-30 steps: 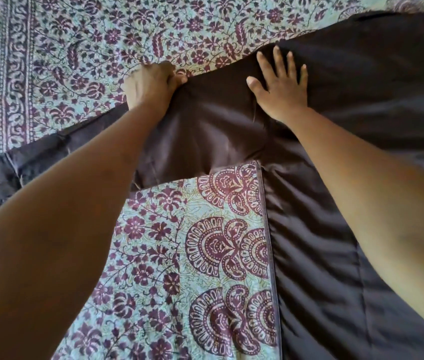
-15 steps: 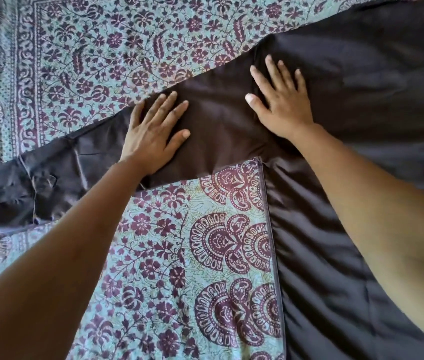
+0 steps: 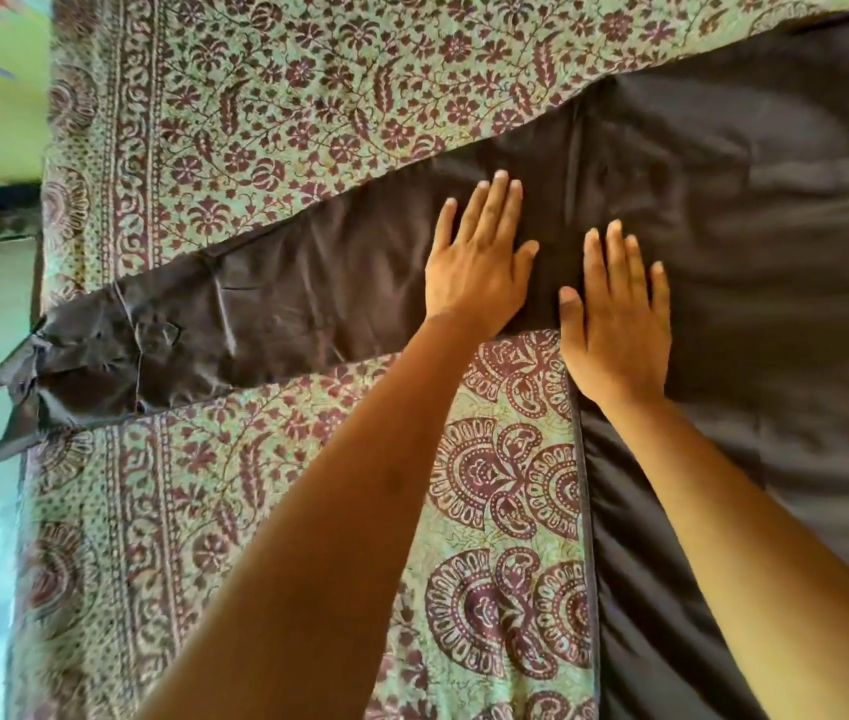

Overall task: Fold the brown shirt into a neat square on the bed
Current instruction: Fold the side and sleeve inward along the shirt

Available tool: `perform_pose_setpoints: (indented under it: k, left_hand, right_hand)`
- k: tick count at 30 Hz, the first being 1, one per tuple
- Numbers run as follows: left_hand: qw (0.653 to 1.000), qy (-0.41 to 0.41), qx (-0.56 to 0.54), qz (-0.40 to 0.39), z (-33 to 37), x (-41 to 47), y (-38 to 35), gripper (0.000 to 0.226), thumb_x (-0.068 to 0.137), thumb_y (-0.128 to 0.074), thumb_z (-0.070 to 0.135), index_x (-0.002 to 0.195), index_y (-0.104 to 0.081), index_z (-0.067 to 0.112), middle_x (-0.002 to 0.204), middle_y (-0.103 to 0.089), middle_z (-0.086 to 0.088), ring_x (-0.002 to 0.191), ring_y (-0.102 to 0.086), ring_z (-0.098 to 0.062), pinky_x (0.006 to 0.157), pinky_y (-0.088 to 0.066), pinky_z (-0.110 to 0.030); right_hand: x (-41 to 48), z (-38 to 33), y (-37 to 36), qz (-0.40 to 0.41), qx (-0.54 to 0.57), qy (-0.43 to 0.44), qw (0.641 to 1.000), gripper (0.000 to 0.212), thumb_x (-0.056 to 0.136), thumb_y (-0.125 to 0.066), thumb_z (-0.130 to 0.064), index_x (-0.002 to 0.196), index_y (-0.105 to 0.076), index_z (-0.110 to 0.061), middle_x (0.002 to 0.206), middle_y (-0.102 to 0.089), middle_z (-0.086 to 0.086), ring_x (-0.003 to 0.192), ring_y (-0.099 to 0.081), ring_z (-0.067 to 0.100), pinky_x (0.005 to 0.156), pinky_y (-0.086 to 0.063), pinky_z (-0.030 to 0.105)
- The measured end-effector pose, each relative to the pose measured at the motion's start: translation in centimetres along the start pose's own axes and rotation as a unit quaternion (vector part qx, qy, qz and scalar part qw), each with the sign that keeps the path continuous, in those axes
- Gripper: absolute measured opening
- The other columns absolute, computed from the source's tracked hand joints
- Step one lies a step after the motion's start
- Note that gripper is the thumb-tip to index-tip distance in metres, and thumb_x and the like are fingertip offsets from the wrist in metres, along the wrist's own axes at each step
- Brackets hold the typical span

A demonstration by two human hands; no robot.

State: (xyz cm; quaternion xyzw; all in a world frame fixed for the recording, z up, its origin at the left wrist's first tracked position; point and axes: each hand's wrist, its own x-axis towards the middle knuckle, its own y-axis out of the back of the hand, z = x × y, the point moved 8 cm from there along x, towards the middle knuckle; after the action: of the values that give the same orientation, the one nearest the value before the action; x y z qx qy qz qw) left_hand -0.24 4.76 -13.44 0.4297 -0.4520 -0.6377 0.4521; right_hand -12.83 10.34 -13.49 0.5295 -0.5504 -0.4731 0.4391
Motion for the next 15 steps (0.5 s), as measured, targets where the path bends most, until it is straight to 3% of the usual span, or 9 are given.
perform_pose_setpoints:
  k: [6,9,12,15]
  left_hand:
    - [0.991,0.128,0.037,0.013,-16.2,-5.9,3.3,0.057,0.099,-0.016,0.040,0.150,-0.003,0.018,0.158,-0.004,0.000,0.145,-0.002,-0.013,0.118,0.002,-0.035]
    - [0.972,0.230,0.043,0.011,-23.1,-9.7,4.8,0.056,0.100,-0.016,0.040,0.150,-0.001,0.019,0.159,-0.001,0.000,0.146,-0.001,-0.015,0.119,0.002,-0.038]
    - [0.959,0.281,0.036,0.023,-23.3,-9.7,5.1,0.057,0.100,-0.016,0.041,0.150,-0.001,0.016,0.159,0.000,-0.002,0.146,0.001,-0.016,0.119,0.002,-0.040]
    - [0.977,0.208,0.017,0.041,-16.8,-7.4,4.2,0.058,0.100,-0.016,0.040,0.150,-0.002,0.014,0.158,-0.001,-0.003,0.146,0.001,-0.016,0.119,0.004,-0.037]
  right_hand:
    - [0.0,0.0,0.3,-0.008,0.008,-0.005,1.000,0.064,0.091,-0.014,-0.042,0.147,-0.021,-0.012,0.155,-0.016,0.010,0.143,-0.017,0.024,0.115,-0.008,0.042]
    - [-0.1,-0.1,0.1,-0.013,0.007,0.000,1.000,0.064,0.092,-0.013,-0.044,0.147,-0.021,-0.012,0.155,-0.016,0.010,0.143,-0.017,0.025,0.115,-0.009,0.044]
    - [0.1,-0.2,0.2,-0.016,0.008,-0.009,1.000,0.071,0.088,-0.008,-0.049,0.148,-0.017,-0.012,0.156,-0.012,0.009,0.144,-0.012,0.024,0.115,-0.006,0.045]
    - [0.3,-2.1,1.1,-0.007,0.040,-0.028,0.999,0.076,0.085,-0.010,-0.050,0.148,-0.017,-0.009,0.156,-0.009,0.012,0.144,-0.007,0.027,0.114,-0.001,0.047]
